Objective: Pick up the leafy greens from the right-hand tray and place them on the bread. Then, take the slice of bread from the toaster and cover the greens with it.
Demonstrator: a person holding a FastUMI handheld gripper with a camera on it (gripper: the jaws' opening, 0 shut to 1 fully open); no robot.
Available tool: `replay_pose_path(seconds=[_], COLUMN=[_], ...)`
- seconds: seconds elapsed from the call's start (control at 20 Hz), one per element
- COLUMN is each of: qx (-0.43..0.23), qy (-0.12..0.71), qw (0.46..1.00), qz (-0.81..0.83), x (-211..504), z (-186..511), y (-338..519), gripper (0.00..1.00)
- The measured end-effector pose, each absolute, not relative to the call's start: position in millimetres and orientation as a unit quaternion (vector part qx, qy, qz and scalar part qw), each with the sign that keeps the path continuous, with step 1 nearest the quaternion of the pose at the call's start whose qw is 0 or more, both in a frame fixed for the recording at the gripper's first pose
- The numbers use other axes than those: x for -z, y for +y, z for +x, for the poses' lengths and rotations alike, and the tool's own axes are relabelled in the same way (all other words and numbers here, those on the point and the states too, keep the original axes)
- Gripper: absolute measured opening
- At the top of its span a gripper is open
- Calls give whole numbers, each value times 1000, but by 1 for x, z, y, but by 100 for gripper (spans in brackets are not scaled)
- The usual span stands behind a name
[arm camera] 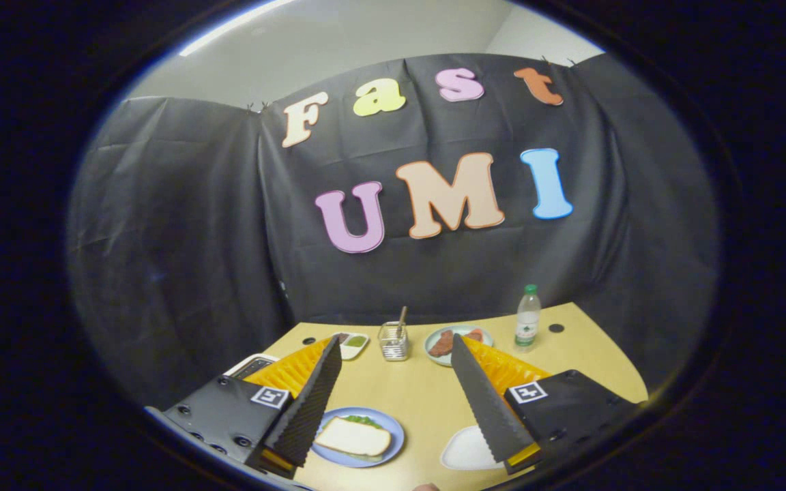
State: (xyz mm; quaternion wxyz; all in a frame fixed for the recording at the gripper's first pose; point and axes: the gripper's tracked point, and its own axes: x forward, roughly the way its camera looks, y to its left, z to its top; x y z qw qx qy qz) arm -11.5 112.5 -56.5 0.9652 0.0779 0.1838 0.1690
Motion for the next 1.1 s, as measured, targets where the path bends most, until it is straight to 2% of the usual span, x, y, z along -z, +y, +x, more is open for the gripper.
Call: replay_pose_path(seconds=[0.4, 1.1], qx=[-83, -37], qy=[133, 104], qw=[987, 994], qz=[41, 24], x=[36, 17], z=[-41, -61], y=[45, 6], gripper=[100, 100])
